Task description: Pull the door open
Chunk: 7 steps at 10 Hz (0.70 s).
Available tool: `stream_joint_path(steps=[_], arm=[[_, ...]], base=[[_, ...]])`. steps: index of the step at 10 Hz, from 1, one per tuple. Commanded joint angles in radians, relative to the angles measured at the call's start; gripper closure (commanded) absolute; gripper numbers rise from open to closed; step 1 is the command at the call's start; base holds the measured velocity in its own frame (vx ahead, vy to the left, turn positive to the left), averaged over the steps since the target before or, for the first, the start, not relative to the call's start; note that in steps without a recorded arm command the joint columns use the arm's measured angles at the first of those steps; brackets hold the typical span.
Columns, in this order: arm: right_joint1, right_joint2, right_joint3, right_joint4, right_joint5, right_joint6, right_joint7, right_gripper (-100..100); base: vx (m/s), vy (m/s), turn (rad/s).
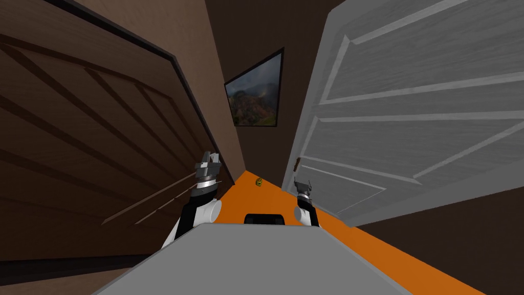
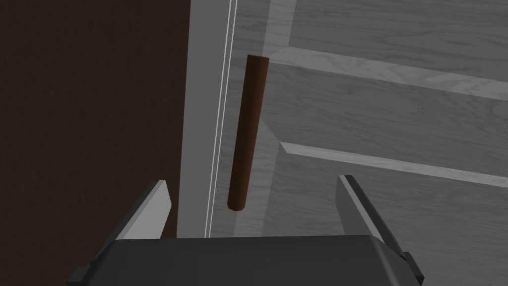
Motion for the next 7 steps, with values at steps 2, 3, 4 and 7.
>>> stream_joint_path(steps=[2, 3, 4, 7], arm=[[-0.015, -0.001, 0.006, 0.058, -0.041, -0.017, -0.050, -100], [-0.020, -0.002, 0.008, 0.073, -0.052, -0.022, -0.063, -100], [-0.027, -0.003, 0.010, 0.100, -0.070, -0.029, -0.085, -100], [-0.039, -0.004, 0.014, 0.140, -0.097, -0.041, -0.118, -100]], base=[[0.102, -0.048, 0.086], [0.082, -0.060, 0.072], [0.111, -0.057, 0.081], [0.091, -0.036, 0.048]])
